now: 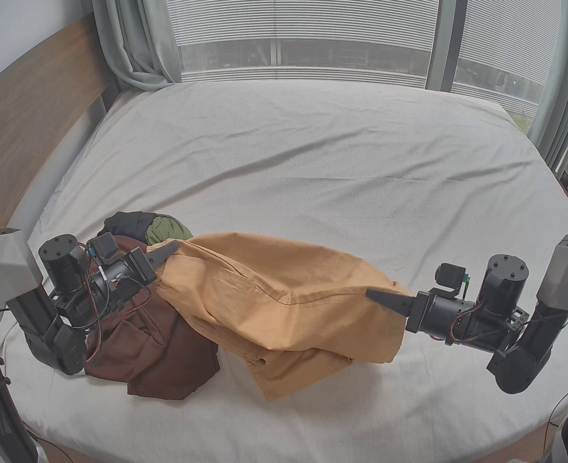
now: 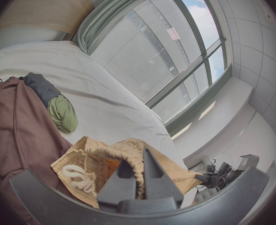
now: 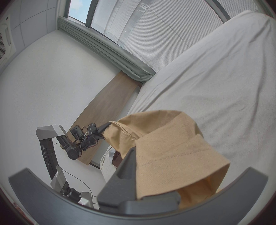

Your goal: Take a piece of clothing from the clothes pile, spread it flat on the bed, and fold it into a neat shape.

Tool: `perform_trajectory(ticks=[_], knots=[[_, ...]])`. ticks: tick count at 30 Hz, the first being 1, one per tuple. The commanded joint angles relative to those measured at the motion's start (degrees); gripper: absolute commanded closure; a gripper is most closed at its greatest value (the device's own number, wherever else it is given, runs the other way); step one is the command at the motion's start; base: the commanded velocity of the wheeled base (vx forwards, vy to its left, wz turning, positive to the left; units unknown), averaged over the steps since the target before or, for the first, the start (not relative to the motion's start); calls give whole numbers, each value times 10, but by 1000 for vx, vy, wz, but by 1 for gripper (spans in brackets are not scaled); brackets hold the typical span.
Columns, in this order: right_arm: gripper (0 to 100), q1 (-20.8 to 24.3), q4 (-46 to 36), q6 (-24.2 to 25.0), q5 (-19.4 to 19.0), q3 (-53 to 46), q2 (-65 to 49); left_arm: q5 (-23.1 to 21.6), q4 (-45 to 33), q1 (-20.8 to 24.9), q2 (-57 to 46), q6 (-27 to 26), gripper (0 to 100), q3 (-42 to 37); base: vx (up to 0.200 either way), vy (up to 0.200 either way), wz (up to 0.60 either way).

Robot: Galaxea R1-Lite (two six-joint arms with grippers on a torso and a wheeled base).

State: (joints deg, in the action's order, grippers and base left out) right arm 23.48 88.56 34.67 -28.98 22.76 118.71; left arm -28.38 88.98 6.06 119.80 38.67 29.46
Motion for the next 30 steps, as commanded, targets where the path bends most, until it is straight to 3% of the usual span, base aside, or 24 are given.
perform_trajectory(ticks=[1,30], knots=[[100,-10,-1,-7,1,-3,-33,-1,1,0,-28,1,100,-8,0,0,0],[100,-72,-1,-16,-6,7,-78,1,1,0,-55,2,100,-15,0,0,0]])
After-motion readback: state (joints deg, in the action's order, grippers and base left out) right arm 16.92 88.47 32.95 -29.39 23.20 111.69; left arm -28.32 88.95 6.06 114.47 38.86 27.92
